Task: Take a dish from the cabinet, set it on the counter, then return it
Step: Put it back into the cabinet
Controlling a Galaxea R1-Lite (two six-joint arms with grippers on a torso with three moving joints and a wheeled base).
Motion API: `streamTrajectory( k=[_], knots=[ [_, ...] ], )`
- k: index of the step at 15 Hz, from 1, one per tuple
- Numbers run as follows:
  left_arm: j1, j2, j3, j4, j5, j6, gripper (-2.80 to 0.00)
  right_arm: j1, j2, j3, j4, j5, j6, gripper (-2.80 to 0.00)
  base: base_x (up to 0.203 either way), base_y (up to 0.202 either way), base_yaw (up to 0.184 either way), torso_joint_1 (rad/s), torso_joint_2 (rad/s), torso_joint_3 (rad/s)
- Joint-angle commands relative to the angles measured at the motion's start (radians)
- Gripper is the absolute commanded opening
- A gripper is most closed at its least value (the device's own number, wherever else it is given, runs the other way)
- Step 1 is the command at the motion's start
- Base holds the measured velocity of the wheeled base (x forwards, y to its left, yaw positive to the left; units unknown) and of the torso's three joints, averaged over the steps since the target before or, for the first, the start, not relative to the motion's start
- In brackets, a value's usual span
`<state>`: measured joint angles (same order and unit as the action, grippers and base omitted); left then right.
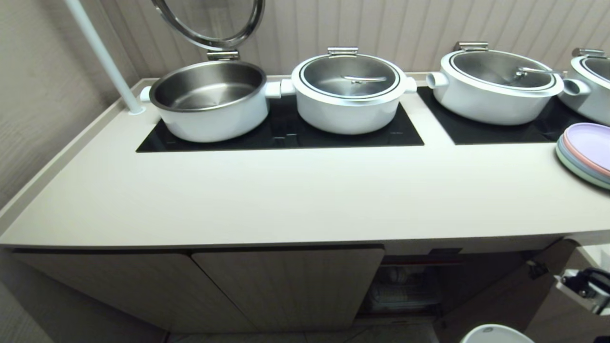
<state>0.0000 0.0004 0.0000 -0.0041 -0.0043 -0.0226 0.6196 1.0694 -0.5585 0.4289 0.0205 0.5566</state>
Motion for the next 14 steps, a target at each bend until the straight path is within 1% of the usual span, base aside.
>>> streamTrajectory(
  k=[1, 14],
  knots=[
    [0.000, 0.000, 0.000, -0.001, 0.000, 0.000, -2.80, 0.002, 0.004, 0.001, 0.002, 0.001, 0.003, -2.80, 0.000, 0.000, 0.000, -0.144, 0.32, 0.160],
    [0.000, 0.000, 0.000, -0.001, 0.000, 0.000, -2.80, 0.014, 0.012, 0.005, 0.001, 0.001, 0.009, -2.80, 0.000, 0.000, 0.000, -0.155, 0.33, 0.172]
  ],
)
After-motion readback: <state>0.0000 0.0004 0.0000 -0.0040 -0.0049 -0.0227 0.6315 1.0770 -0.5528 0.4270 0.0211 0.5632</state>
